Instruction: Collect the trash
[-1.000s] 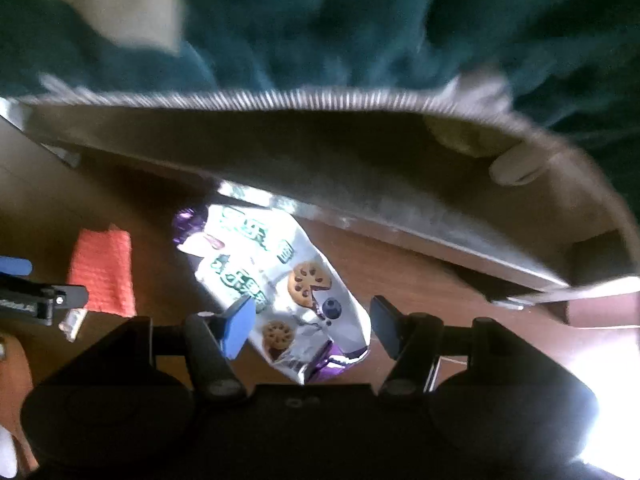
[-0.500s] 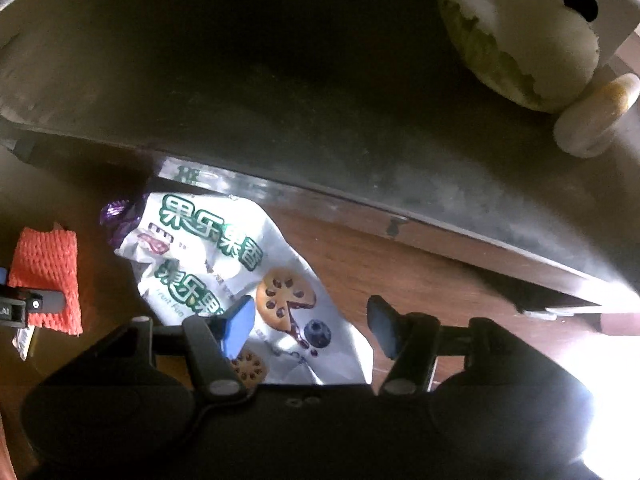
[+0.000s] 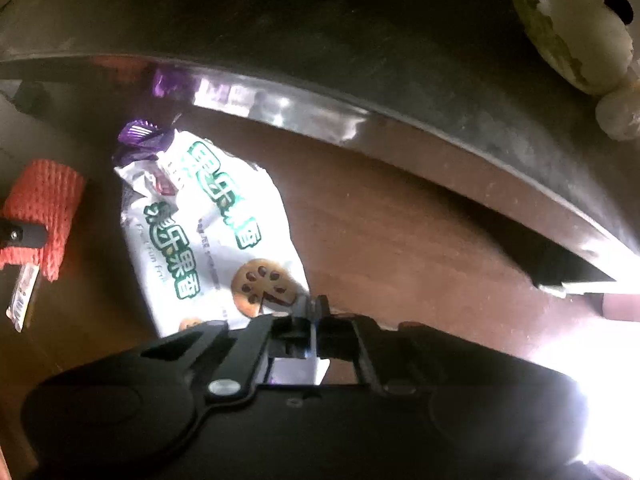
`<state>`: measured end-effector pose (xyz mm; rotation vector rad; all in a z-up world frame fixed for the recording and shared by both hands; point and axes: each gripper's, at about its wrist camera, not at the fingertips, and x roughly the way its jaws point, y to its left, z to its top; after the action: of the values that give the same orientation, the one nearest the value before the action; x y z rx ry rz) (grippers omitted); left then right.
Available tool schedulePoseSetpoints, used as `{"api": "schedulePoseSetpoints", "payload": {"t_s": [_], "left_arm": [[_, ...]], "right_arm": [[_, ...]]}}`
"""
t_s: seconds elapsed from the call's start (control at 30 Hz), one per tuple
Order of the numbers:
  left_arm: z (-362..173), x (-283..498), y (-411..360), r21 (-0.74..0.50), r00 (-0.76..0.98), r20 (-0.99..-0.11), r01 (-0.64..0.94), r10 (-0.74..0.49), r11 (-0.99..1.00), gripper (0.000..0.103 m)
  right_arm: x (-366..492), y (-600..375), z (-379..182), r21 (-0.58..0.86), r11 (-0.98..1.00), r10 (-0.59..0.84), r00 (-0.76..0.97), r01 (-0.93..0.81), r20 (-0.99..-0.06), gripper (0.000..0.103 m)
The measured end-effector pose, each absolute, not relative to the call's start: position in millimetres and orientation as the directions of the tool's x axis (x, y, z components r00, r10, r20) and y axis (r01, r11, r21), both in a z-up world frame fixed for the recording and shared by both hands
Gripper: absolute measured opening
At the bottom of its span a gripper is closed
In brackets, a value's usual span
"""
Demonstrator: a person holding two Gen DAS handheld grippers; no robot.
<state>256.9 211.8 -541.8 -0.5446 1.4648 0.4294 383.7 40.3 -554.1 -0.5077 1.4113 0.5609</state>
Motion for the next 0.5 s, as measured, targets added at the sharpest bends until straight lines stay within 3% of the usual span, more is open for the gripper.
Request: {"api": "schedulePoseSetpoints", "payload": {"t_s": [0.37,0.5], "left_arm": [[-479.0,265.9,205.6,-0.065,0.078,-0.997,-0.547,-0.026,0.834,0.02],[-455.3,261.0,204.1,-0.092,0.115,-0.993,-0.546,-0.034,0.833,0.02]], "right_arm": [[374.4,54.3,-483.1,0.027,0.796,0.092,0.077,-0.605,-0.993,0.0],[371.3,50.5,-455.8,0.095,0.809,0.167,0.071,-0.58,-0.983,0.0]]}}
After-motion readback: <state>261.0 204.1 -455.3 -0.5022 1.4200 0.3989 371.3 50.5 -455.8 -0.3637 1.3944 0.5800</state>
